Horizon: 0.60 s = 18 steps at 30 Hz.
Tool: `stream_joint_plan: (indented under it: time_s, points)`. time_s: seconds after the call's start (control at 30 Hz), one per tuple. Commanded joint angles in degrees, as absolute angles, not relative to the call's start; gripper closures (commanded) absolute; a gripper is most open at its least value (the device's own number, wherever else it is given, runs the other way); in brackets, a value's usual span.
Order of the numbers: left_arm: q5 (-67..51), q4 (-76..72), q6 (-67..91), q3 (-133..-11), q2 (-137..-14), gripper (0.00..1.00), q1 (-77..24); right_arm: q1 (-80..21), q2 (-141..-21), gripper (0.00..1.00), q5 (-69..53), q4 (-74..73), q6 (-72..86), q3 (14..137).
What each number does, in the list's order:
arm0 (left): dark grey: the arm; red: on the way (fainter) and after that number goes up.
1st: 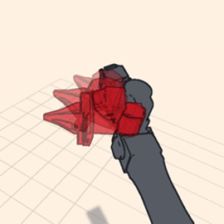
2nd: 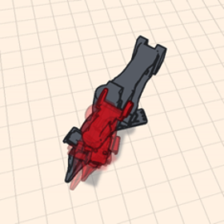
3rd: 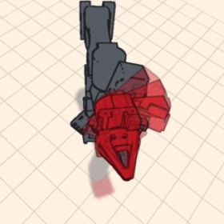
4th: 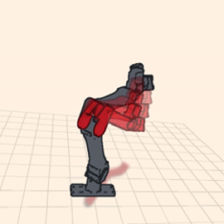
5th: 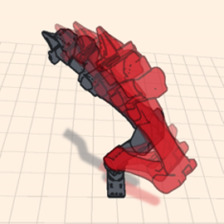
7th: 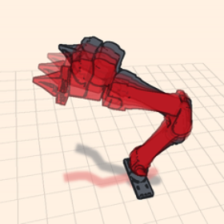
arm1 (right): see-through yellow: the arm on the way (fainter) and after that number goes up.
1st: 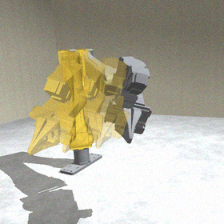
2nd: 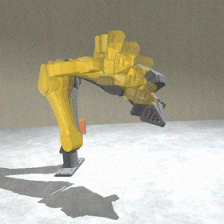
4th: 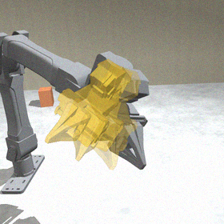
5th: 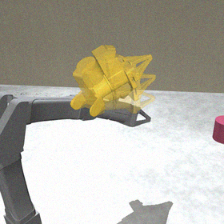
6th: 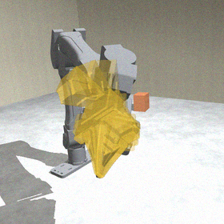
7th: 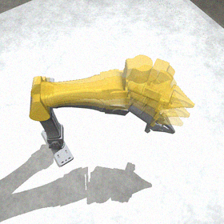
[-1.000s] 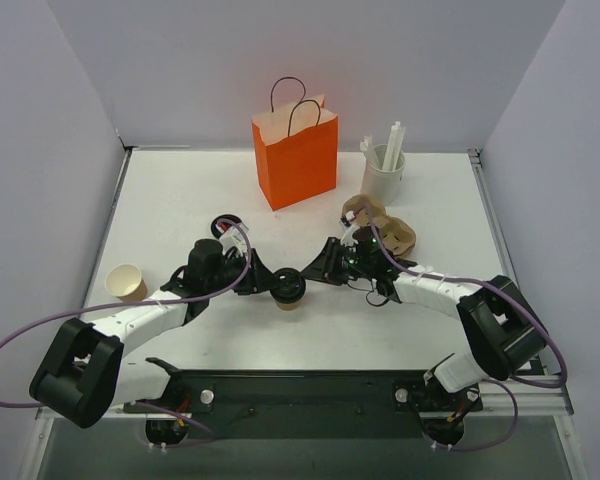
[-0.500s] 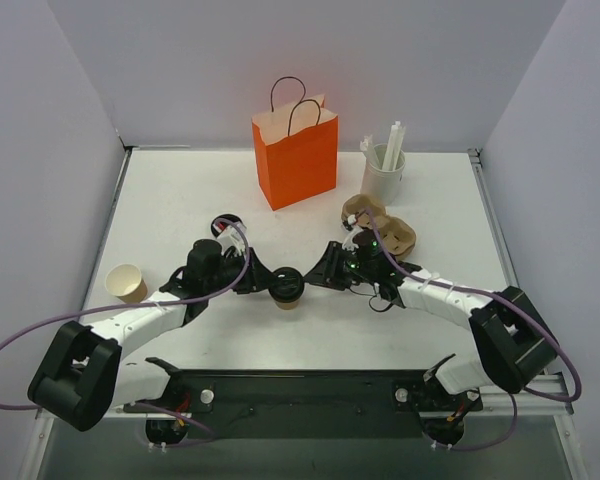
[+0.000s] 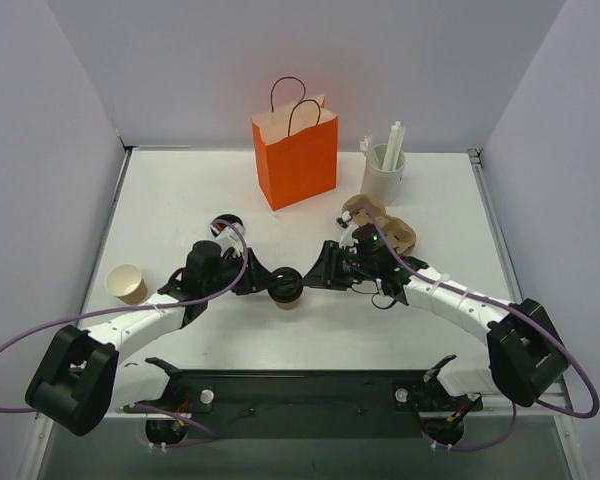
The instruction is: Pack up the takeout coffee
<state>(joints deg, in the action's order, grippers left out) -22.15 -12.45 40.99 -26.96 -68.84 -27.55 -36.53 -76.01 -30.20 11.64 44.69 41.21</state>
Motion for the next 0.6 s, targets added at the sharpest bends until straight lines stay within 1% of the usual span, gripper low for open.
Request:
stream_joint_plan:
  time_s: [0.0, 0.27, 0.57]
  points:
    - [-17.0, -2.5, 38.1, -24.4, -69.9, 0.48, -27.9, -38.0, -77.3, 0.67, -31.7, 13.1, 44.2, 41.7]
    - [-16.8, -2.4, 38.8, -24.5, -68.9, 0.48, -28.7, -39.2, -79.7, 0.67, -31.6, 16.0, 45.4, 39.5]
    - [-15.9, -2.9, 39.4, -25.3, -70.5, 0.48, -30.4, -39.0, -81.1, 0.68, -29.9, 16.6, 45.1, 38.5]
